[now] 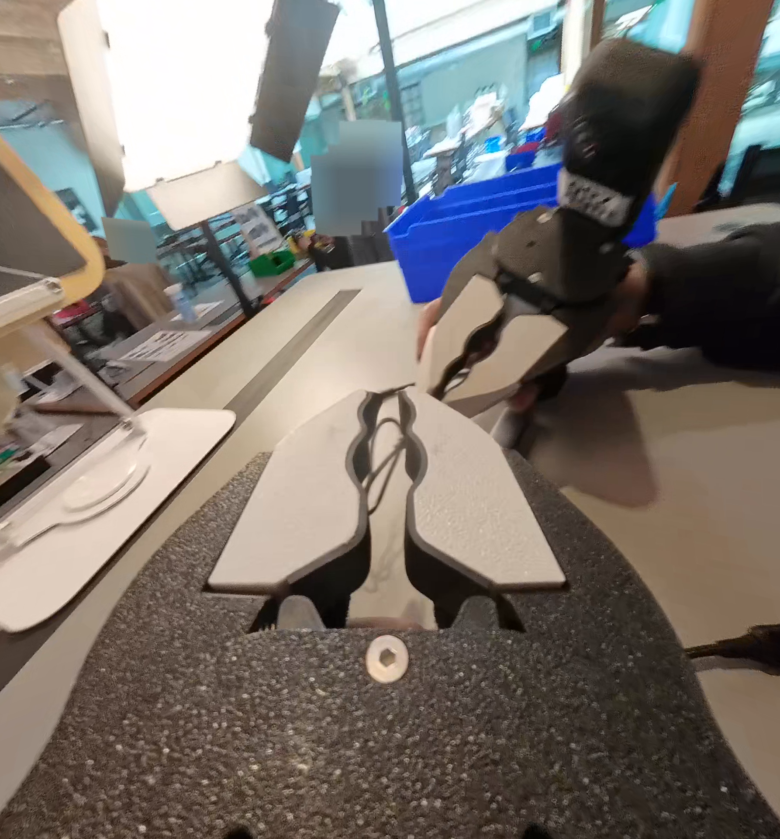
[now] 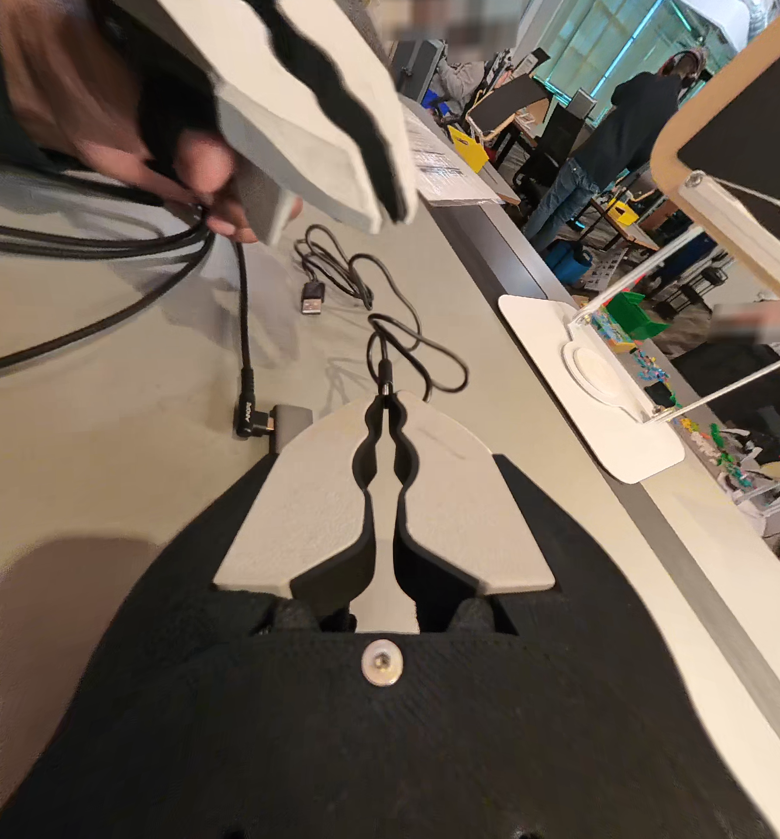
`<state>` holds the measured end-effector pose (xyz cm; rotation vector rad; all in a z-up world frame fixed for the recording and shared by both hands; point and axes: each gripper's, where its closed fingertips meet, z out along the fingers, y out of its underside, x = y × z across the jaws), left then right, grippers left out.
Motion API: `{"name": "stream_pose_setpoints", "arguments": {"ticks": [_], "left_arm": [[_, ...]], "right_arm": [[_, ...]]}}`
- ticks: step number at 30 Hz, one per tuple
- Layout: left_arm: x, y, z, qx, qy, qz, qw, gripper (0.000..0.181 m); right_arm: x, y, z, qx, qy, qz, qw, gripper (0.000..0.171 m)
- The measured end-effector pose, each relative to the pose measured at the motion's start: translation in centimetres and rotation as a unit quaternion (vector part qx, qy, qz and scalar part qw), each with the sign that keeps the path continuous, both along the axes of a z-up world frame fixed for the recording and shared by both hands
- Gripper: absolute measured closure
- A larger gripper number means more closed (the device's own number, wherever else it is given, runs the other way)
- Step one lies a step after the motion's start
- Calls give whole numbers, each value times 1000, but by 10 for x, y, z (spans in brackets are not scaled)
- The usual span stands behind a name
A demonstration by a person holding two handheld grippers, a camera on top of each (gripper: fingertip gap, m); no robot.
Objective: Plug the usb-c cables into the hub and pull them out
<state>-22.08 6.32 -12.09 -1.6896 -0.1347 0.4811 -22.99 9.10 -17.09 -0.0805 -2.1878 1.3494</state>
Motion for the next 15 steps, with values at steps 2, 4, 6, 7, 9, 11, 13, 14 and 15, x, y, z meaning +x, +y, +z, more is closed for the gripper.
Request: {"name": "stream_pose_setpoints", "arguments": {"ticks": [2, 4, 6, 7, 9, 11, 13, 14, 15], "left_arm": [[13, 5, 4, 15, -7, -41, 999, 171], [11, 7, -1, -5, 8, -28, 1000, 170], [9, 10, -12, -41, 34, -18, 998, 168], [10, 13, -16, -51, 40, -20, 998, 166], [13, 18, -23, -63, 46, -29, 997, 162], [12, 21, -30, -81, 55, -28, 995, 158], [14, 23, -36, -97, 57, -37, 993, 157], [17, 24, -40, -108, 56, -43, 992, 157], [18, 25, -44, -119, 56, -47, 990, 157]], "right_arm": [[-3, 2, 2, -14, -16, -7, 1000, 169], [0, 1, 7, -33, -27, 3, 999, 169], [7, -1, 12, -53, -35, 29, 998, 169], [12, -3, 15, -64, -39, 44, 996, 169], [19, -6, 18, -77, -48, 67, 994, 169], [24, -7, 17, -75, -52, 84, 992, 169], [28, -9, 15, -71, -56, 94, 991, 169], [29, -9, 15, -72, -58, 98, 991, 169], [30, -10, 15, -73, -59, 102, 990, 169]]}}
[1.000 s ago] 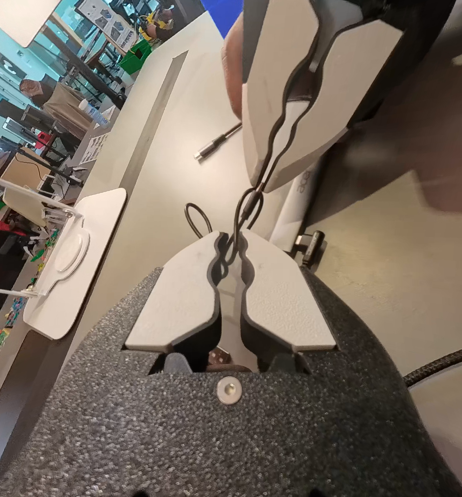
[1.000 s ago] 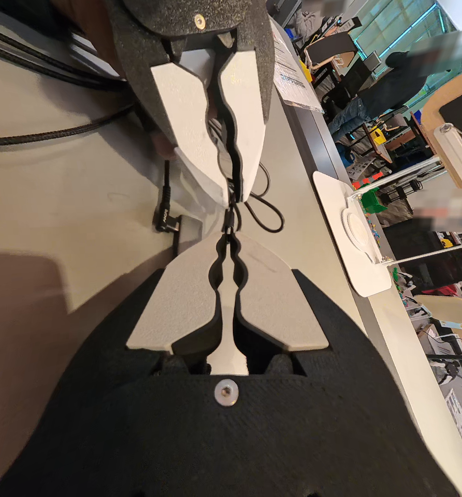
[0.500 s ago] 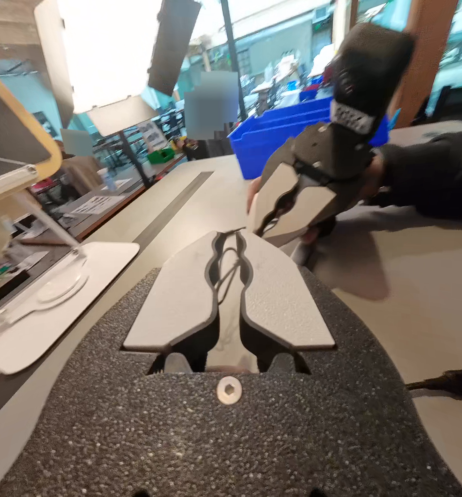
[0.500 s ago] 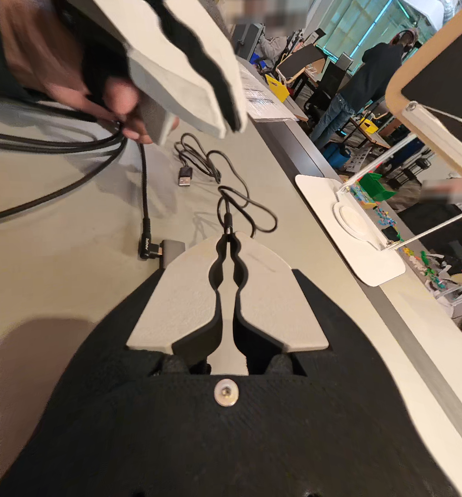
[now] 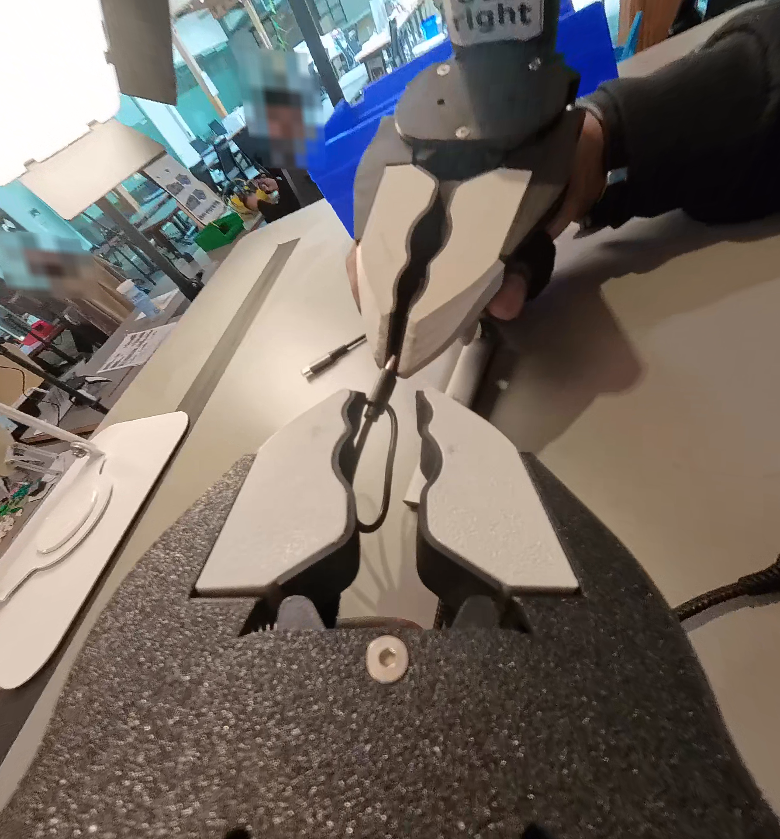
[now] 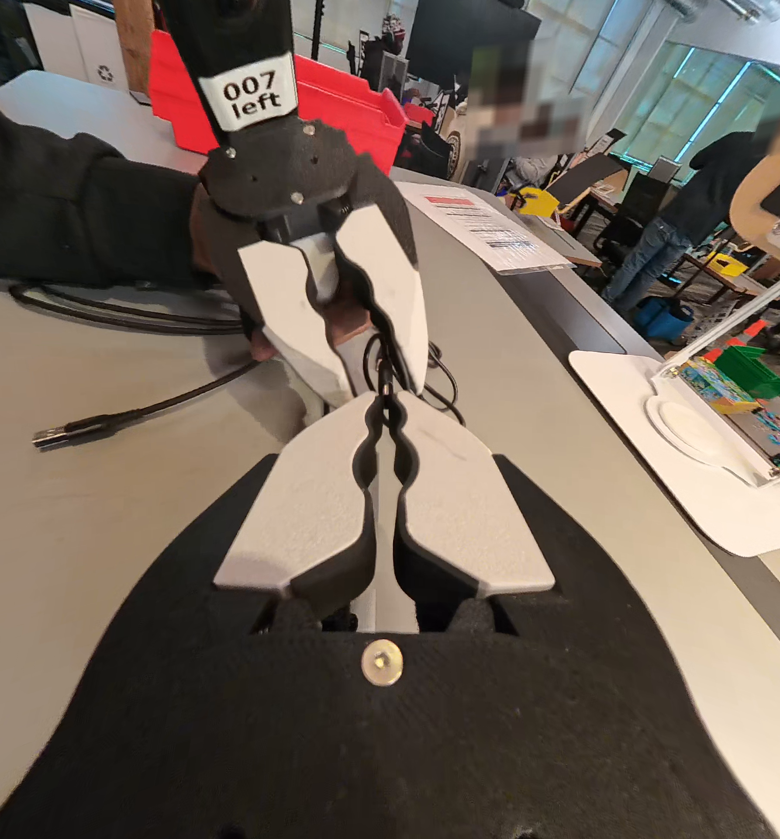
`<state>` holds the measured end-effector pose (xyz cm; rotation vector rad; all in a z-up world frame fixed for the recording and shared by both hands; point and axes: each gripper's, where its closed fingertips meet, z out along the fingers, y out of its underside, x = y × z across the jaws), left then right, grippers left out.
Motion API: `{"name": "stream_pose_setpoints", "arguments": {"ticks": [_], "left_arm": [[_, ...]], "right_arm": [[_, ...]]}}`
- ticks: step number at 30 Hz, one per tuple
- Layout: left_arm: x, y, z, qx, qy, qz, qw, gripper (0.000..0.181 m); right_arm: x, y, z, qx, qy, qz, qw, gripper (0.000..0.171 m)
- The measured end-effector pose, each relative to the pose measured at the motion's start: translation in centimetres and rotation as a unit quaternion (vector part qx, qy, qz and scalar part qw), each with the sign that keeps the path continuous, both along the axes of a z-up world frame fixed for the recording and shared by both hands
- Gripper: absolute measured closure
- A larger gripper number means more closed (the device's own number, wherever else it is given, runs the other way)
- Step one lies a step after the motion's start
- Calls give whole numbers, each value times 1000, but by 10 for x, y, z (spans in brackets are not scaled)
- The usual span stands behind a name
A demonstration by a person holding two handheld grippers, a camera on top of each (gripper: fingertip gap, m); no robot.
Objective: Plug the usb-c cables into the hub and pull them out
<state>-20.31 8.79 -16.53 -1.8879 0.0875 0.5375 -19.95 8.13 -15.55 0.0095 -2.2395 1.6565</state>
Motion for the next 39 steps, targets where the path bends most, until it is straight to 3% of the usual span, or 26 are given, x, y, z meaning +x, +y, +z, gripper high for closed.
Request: {"name": "stream_pose_setpoints", "arguments": {"ticks": [6, 15, 39], "left_arm": [[0, -3, -11, -34, -5, -1, 999, 174], [8, -3, -20, -60, -20, -23, 998, 181], [15, -4, -7, -4, -58, -43, 997, 177]], "right_arm": [[5, -2, -2, 4, -3, 16, 1000, 169], [15, -5, 0, -3, -15, 46, 999, 170], [9, 1, -3, -3, -21, 36, 999, 169]]}}
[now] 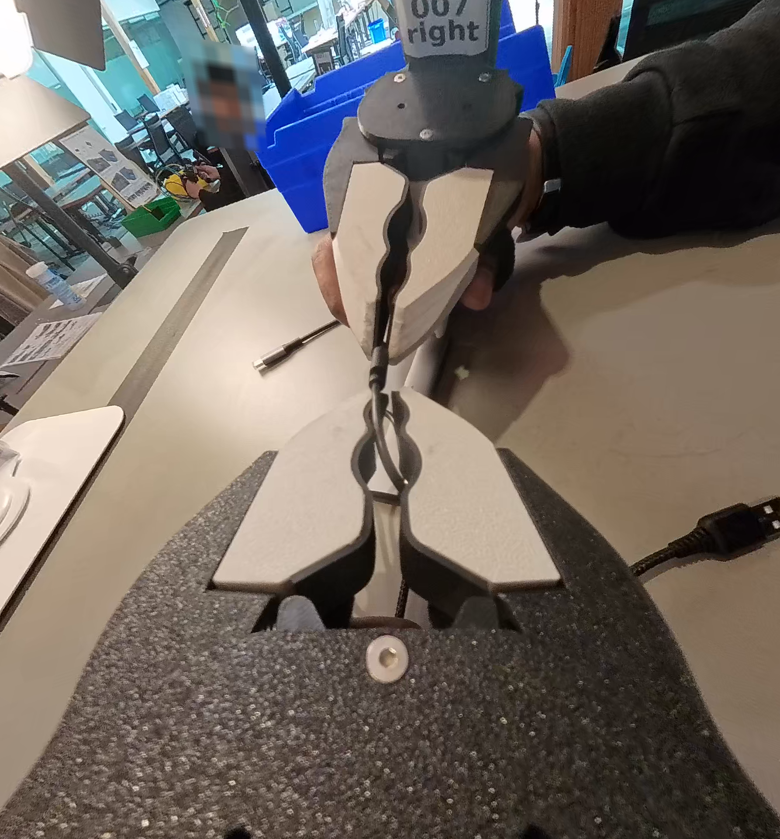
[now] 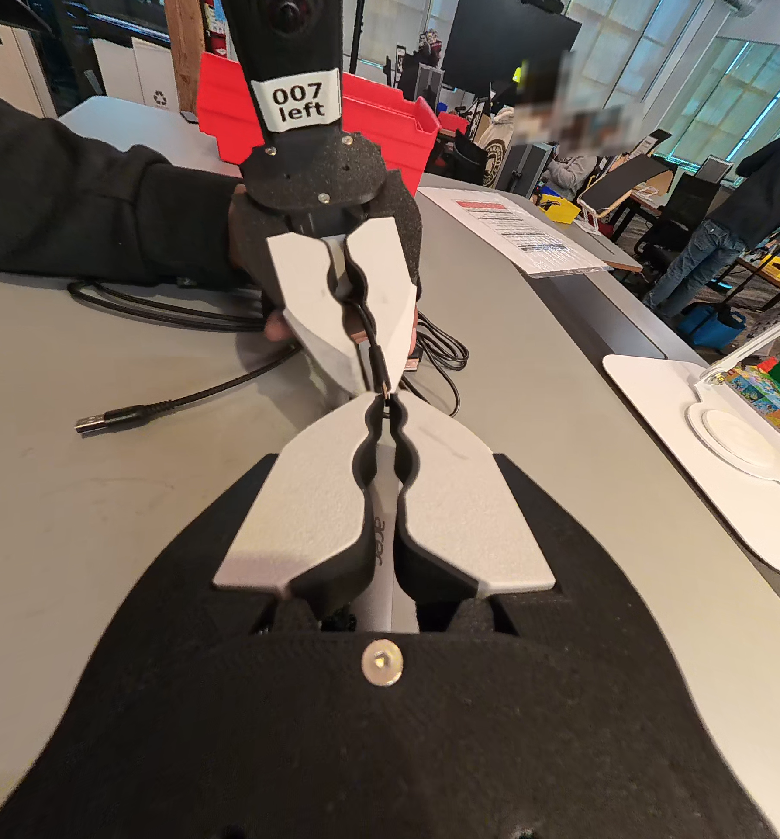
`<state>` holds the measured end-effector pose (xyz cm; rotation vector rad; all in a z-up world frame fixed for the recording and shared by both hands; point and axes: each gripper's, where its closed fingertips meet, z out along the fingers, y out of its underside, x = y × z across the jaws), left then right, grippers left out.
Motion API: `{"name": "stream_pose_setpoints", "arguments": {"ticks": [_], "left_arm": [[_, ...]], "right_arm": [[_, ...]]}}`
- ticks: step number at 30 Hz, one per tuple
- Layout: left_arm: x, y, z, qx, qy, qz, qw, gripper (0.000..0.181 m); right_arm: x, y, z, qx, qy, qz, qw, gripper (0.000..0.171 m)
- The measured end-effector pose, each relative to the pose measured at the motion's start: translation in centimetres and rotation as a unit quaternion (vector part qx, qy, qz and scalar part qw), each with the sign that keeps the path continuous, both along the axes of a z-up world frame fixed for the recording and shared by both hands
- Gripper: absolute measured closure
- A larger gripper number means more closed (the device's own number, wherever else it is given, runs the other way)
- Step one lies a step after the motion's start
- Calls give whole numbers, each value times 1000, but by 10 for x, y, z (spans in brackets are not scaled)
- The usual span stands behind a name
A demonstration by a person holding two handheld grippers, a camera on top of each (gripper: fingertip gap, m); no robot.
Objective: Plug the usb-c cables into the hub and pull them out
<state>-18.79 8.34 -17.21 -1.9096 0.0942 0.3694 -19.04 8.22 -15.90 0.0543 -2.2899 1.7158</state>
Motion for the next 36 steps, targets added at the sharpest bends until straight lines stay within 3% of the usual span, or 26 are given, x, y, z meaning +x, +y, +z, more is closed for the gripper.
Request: {"name": "stream_pose_setpoints", "arguments": {"ticks": [26, 36], "left_arm": [[-11, -2, -4, -12, 20, 34, 999, 175], [-22, -15, 16, 57, -26, 55, 996, 176]], "right_arm": [[-10, 0, -9, 32, 13, -38, 999, 167], [-31, 11, -3, -1, -62, -89, 994, 166]]}}
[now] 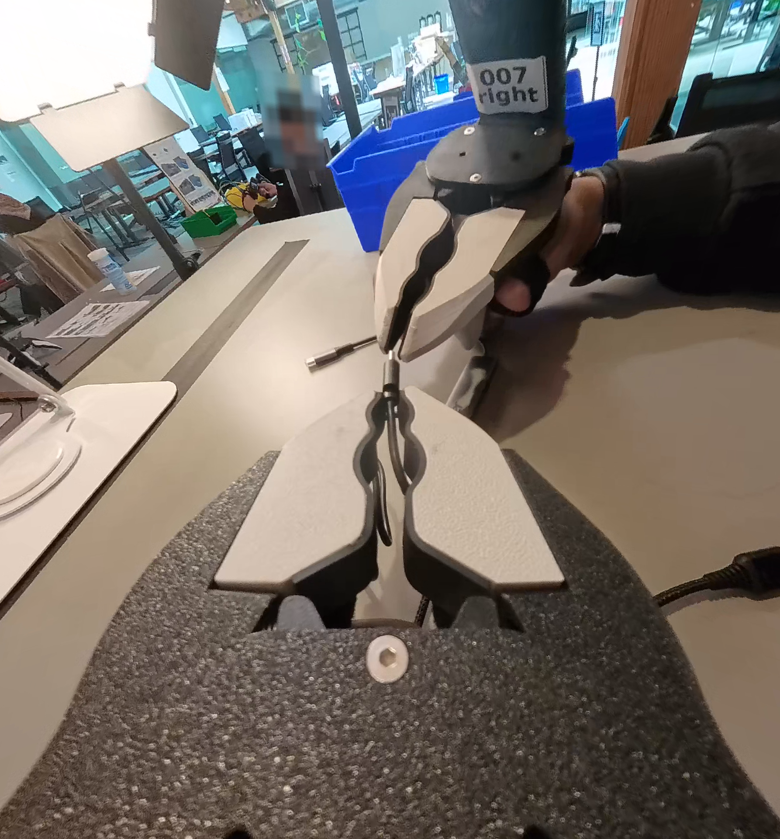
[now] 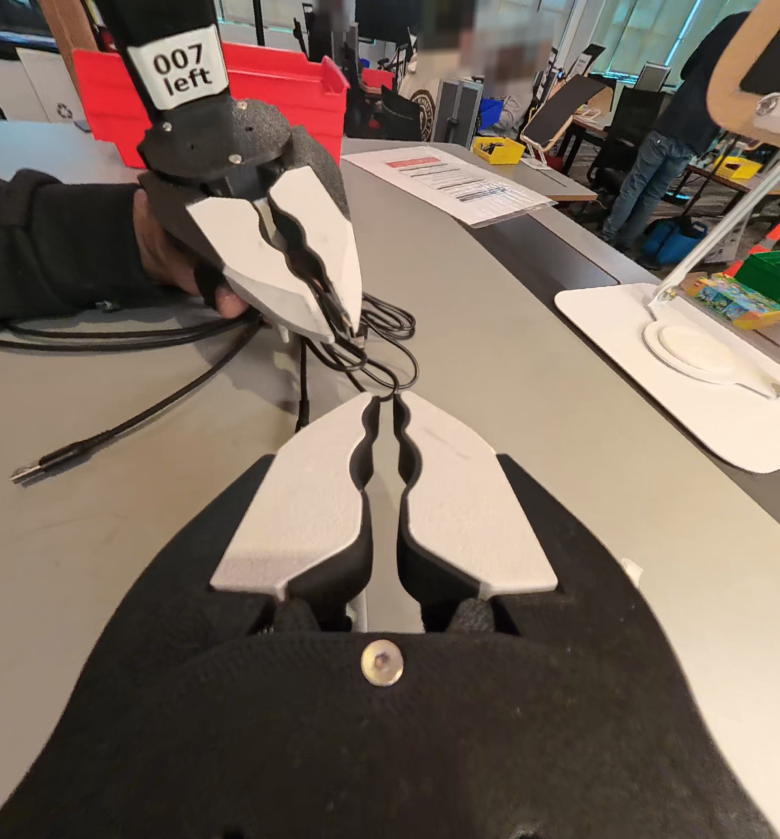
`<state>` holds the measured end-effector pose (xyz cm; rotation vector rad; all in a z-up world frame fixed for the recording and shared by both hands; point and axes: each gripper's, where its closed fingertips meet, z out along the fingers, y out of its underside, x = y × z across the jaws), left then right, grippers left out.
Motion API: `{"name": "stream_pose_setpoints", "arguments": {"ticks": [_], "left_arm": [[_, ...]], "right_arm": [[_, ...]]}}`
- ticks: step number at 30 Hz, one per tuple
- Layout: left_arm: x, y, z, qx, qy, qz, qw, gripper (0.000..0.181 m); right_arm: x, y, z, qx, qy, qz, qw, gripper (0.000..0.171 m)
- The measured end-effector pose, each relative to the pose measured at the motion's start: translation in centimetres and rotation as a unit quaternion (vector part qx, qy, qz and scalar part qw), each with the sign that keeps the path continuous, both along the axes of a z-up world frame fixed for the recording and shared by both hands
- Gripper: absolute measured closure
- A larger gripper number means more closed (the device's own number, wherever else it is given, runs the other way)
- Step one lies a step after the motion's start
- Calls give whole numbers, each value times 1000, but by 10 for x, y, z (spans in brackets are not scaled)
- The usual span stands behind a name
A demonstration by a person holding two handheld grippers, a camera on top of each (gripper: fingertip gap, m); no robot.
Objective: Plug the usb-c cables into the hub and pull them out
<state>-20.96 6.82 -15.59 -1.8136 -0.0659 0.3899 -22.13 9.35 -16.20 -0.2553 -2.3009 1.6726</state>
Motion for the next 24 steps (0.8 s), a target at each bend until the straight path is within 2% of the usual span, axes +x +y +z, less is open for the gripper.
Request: {"name": "stream_pose_setpoints", "arguments": {"ticks": [10, 24], "left_arm": [[-3, 0, -3, -8, -8, 7, 1000, 176], [-13, -8, 5, 22, -20, 30, 999, 176]], "right_arm": [[-10, 6, 5, -30, -34, -20, 999, 168], [-18, 12, 8, -51, -61, -33, 996, 169]]}}
